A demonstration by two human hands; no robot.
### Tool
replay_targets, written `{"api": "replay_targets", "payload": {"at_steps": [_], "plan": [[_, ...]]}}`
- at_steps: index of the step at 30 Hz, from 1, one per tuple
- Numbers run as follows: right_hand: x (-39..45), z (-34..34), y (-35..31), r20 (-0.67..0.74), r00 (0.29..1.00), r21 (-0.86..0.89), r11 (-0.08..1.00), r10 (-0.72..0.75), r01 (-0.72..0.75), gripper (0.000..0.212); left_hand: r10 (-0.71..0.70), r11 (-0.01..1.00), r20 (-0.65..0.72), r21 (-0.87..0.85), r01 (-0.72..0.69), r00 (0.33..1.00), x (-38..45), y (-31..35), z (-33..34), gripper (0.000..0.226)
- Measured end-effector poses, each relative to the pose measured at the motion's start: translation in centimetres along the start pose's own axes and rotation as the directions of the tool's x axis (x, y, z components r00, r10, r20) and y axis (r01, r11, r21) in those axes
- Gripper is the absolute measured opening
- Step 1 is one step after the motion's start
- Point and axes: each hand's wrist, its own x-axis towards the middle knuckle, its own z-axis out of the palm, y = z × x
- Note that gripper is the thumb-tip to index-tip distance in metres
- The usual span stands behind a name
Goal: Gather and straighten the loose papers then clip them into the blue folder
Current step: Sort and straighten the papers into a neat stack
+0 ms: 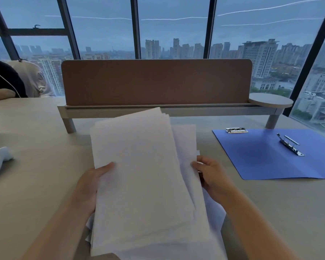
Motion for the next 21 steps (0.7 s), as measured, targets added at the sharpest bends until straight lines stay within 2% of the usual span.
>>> {"api": "replay_targets", "payload": {"at_steps": [4,8,10,12,14,15,17,19,20,21], "plan": [[-0.4,0.7,-0.1,0.068,0.998,0.057,0.998,-0.002,-0.002,0.022,0.046,0.997,0.052,0.058,-0.049,0.998,-0.7,-0.6,0.9,0.022],[-1.0,1.4,-0.2,0.176,0.984,0.009,1.0,-0.009,0.007,0.026,0.114,0.987,0.112,0.102,-0.125,0.987,-0.7,-1.0,1.3,0.027],[-0.9,1.5,-0.2,0.132,0.99,-0.006,0.999,-0.046,0.047,0.028,0.172,0.976,0.12,0.117,-0.186,0.978,-0.6,-1.1,1.2,0.033],[-0.2,1.0,0.0,0.0,0.989,-0.174,0.974,-0.148,0.146,0.023,0.204,0.975,0.067,0.075,-0.209,0.977,-0.1,-1.2,0.9,0.037],[0.7,0.2,0.3,-0.135,0.956,-0.462,0.87,-0.261,0.172,0.019,0.224,0.974,-0.02,0.033,-0.223,0.974,0.7,-1.2,0.3,0.035],[1.0,-0.2,0.4,-0.181,0.942,-0.554,0.821,-0.282,0.14,0.027,0.201,0.98,-0.078,0.014,-0.2,0.977,1.2,-1.1,0.1,0.033],[1.1,-0.8,0.6,-0.217,0.945,-0.664,0.747,-0.247,0.043,0.047,0.032,0.995,-0.095,-0.09,-0.041,0.995,2.3,-1.4,-0.7,0.033],[0.8,-1.0,0.9,-0.171,0.97,-0.787,0.616,-0.175,-0.028,0.073,-0.092,0.963,0.162,-0.237,0.129,0.982,3.0,-2.4,-2.1,0.045],[0.6,-0.9,1.1,-0.136,0.983,-0.84,0.54,-0.122,-0.049,0.087,0.032,0.945,0.248,-0.322,0.051,0.968,4.1,-3.5,-3.1,0.048],[0.3,-0.7,1.2,-0.101,0.992,-0.885,0.462,-0.071,-0.058,0.1,0.081,0.908,0.275,-0.417,0.043,0.958,4.9,-4.5,-4.4,0.049]]}}
